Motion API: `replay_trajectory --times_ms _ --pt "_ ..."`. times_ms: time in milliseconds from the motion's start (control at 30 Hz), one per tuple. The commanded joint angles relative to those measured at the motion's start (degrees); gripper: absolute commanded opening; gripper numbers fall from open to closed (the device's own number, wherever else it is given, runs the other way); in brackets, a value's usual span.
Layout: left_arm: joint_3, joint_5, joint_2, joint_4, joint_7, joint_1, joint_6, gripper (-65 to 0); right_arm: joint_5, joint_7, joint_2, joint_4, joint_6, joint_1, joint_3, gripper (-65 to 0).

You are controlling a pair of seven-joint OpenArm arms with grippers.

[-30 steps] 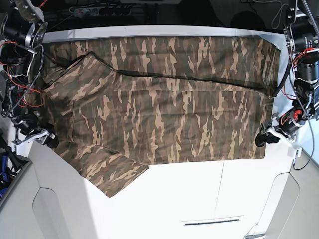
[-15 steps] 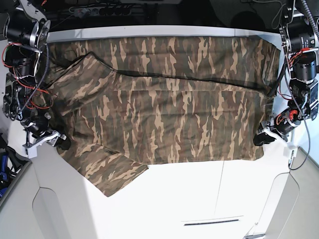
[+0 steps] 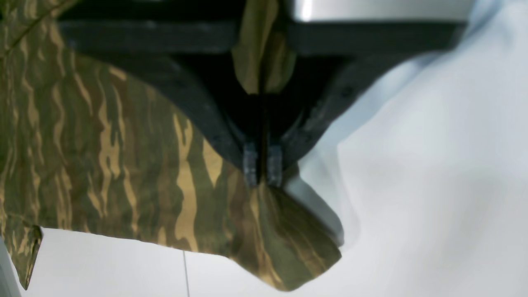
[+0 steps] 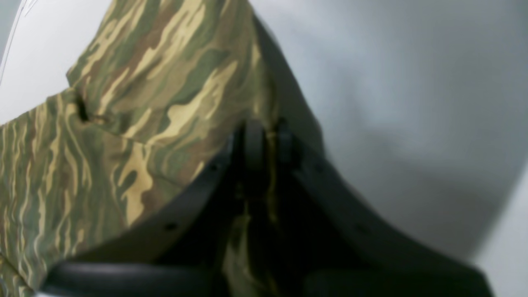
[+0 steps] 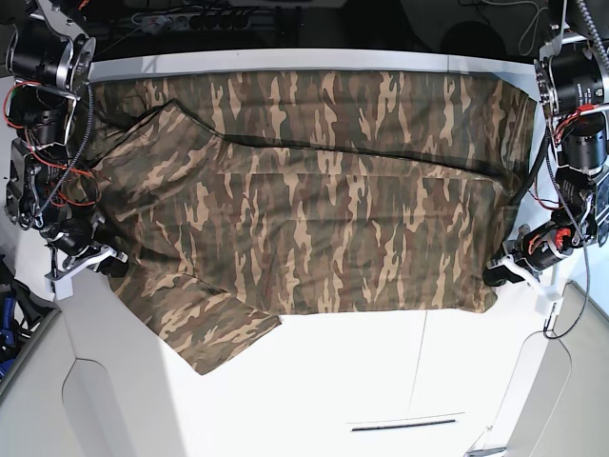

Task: Fold the T-shirt properly
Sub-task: 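Grasp the folded shirt's corners with both grippers, then lift the shirt with both grippers and fold it over into a long strip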

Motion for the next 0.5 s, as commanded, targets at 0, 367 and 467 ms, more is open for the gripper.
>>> replay_trajectory --times_ms 0,367,467 --pt "-0.2 -1.5 -1.3 1.7 -0.3 -1.6 -0.5 -65.0 0.4 -0.4 1.0 1.6 0.2 1.4 0.1 -65.0" --pt "-0.2 -11.8 -4.8 8.5 14.6 -1.2 -0.5 -65.0 4.0 -12.6 1.2 13.0 0.6 1.2 0.1 -65.0" --pt "-0.2 -14.6 -6.3 11.1 18.6 -0.9 -0.5 -65.0 7.6 -16.1 2.2 15.0 0.7 1.2 0.1 -65.0"
